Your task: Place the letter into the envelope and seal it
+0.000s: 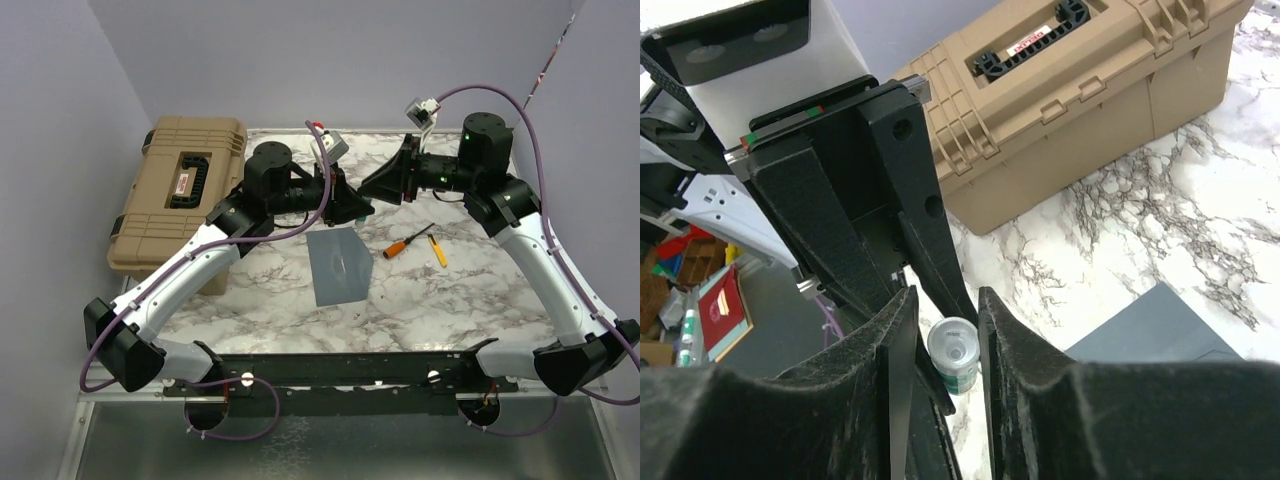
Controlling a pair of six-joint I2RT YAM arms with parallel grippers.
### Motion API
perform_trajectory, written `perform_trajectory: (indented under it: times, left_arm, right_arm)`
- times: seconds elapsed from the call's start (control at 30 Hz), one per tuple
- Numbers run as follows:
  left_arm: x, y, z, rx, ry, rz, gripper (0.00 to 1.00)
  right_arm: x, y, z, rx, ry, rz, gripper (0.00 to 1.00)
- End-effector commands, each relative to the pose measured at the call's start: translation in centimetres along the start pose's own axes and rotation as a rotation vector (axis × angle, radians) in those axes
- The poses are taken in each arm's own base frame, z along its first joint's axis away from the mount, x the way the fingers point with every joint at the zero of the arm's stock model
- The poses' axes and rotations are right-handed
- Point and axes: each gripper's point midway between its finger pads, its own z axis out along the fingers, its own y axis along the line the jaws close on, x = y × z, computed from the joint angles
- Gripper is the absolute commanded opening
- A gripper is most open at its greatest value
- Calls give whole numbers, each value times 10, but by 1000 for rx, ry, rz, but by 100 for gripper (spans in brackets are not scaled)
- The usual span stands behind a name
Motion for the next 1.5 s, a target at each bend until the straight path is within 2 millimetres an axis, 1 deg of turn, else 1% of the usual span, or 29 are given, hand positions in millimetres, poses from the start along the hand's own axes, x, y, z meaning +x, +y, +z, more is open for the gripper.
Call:
perform_trajectory:
  times: [0.0,0.1,0.17,0.2,0.27,0.4,0.43,0.47,0.5,0.57,0.63,0.7,0.73,0.8,0.9,1.0,1.07,1.1,1.17,1.2,1.23,1.27,1.3,1.37,1.43,1.47]
  left_arm:
    - [-29,-2,-6,-32,-87,89,0]
    - [-28,5,-8,-74,-95,84,0]
    - [-29,8,-9,-96,-102,85,0]
    - [-29,9,-10,-103,-104,85,0]
    - [-28,8,-10,-95,-99,86,0]
    - [-26,10,-9,-100,-96,85,0]
    - [-26,11,-9,-106,-97,88,0]
    - [-27,13,-9,-112,-99,95,0]
    - [-28,14,-9,-119,-101,106,0]
    - [-27,23,-9,-154,-92,148,0]
    - [-23,36,-9,-207,-52,212,0]
    - [-10,53,-8,-240,12,328,0]
    - [-5,61,-9,-258,31,382,0]
    - [3,76,-12,-296,70,483,0]
    - [10,86,-16,-317,109,613,0]
    - [12,95,-21,-354,129,668,0]
    - [17,98,-22,-364,139,670,0]
    - [19,99,-23,-367,140,660,0]
    - [26,98,-24,-365,143,621,0]
    - [28,96,-25,-366,139,590,0]
    - [30,94,-26,-365,132,554,0]
    - [32,92,-28,-353,128,518,0]
    - [34,87,-28,-333,123,486,0]
    - [38,75,-29,-282,112,434,0]
    - [41,58,-29,-212,107,380,0]
    - [42,48,-30,-174,103,357,0]
  right_arm:
    - [15,7,-1,-31,66,57,37]
    - [16,3,-2,-3,71,78,38]
    - [17,2,-2,9,75,94,35]
    - [18,1,-2,16,76,103,32]
    - [16,-1,-1,25,68,114,20]
    - [12,-2,2,28,60,151,3]
    - [11,-5,3,39,59,167,1]
    - [10,-9,5,62,49,191,1]
    - [8,-18,8,107,25,237,1]
    - [9,-43,15,247,-32,354,1]
    - [19,-64,27,411,-58,441,1]
    - [30,-81,32,550,-64,536,1]
    - [34,-87,35,591,-73,585,1]
    - [39,-93,39,640,-90,671,1]
    - [44,-98,42,678,-110,781,1]
    - [45,-98,43,691,-114,838,1]
    - [42,-93,47,656,-108,835,1]
    - [39,-89,50,621,-99,814,7]
    - [36,-79,52,557,-79,755,39]
    - [35,-72,53,502,-62,703,50]
    - [36,-67,51,470,-52,647,59]
    - [38,-61,49,425,-33,554,63]
    - [39,-57,46,403,-31,507,66]
    - [46,-55,35,403,-9,399,71]
    - [55,-50,29,387,38,328,71]
    - [59,-44,28,349,68,290,71]
